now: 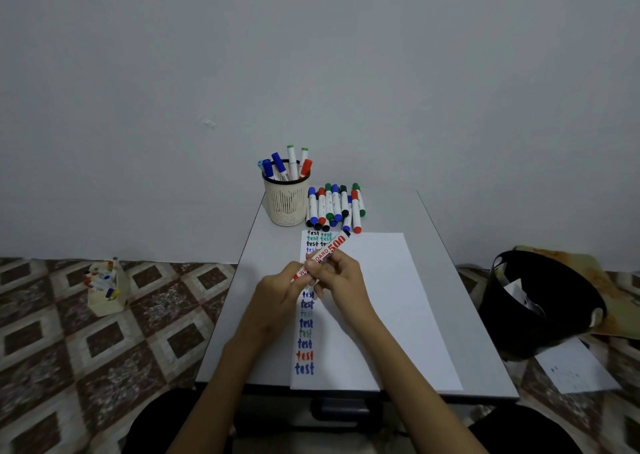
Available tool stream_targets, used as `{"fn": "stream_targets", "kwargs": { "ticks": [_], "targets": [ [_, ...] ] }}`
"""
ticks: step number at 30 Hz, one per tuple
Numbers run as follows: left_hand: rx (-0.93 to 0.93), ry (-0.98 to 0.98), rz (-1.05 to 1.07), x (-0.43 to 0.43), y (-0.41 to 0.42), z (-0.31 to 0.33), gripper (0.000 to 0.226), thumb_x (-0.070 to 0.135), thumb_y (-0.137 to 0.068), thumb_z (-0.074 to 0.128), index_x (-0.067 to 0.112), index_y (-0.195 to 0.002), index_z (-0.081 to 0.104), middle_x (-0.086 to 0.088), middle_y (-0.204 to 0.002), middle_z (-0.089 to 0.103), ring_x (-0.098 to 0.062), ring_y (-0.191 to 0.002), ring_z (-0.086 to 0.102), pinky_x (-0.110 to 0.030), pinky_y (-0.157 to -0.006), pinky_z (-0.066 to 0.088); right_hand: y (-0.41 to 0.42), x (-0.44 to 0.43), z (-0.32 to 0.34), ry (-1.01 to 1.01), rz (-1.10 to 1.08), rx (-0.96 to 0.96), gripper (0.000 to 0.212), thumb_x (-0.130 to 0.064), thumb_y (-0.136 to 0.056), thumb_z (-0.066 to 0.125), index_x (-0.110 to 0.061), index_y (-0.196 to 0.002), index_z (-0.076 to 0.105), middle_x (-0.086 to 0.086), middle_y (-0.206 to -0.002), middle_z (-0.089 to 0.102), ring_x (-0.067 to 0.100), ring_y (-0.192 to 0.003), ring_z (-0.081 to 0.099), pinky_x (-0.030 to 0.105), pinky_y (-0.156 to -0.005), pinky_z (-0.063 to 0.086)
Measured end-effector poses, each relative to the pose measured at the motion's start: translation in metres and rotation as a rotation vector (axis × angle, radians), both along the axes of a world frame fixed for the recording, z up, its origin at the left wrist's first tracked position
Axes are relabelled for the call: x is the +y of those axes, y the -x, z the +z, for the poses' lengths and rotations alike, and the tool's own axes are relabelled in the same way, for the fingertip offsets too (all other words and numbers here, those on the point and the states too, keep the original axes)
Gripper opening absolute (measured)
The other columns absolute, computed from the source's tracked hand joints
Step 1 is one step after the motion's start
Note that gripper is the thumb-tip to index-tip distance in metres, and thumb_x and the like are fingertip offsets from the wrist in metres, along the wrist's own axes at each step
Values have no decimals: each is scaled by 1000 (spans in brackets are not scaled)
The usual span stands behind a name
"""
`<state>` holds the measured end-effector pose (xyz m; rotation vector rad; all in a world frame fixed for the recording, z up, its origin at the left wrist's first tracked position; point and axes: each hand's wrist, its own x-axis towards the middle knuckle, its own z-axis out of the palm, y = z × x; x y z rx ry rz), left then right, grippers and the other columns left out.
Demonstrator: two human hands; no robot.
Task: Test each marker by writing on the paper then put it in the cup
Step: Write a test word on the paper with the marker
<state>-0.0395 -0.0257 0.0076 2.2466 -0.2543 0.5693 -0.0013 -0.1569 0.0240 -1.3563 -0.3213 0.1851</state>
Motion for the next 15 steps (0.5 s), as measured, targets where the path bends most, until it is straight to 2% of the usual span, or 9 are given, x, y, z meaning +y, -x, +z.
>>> {"fn": "stream_targets", "kwargs": {
  "ticks": [7, 10, 12, 15],
  "targets": [
    [-43, 31, -24, 6, -3, -7, 45, 47, -89, 35, 10, -103, 57, 8, -72, 63, 2, -58, 61, -7, -50, 41, -2, -3, 8, 36, 28, -4, 9, -6, -90, 62, -1, -97, 62, 7, -77, 66, 10, -55, 59, 21, -53, 49],
    [-76, 55, -17, 7, -2, -7, 38, 48, -89, 40, 18, -106, 55, 9, -74, 65, 0, -60, 63, -9, -49, 43, -3, -9, 17, 62, 65, -51, 12, -5, -89, 63, -3, -101, 63, 5, -82, 69, 7, -64, 66, 16, -57, 50],
    [-76, 68, 13, 5, -1, -5, 31, 49, -89, 40, 25, -104, 53, 13, -66, 62, -1, -57, 61, -10, -47, 41, -5, -10, 21, 81, 61, -73, 13, -6, -88, 66, -4, -100, 64, 6, -84, 70, 8, -67, 67, 16, -57, 50],
    [-26, 105, 112, 6, -1, -5, 21, 43, -92, 43, 28, -105, 50, 9, -64, 62, -3, -57, 61, -16, -45, 43, -10, -15, 25, -40, -69, -49, 16, -6, -87, 66, 2, -97, 57, 18, -89, 67, 18, -65, 65, 22, -54, 52]
  ]
}}
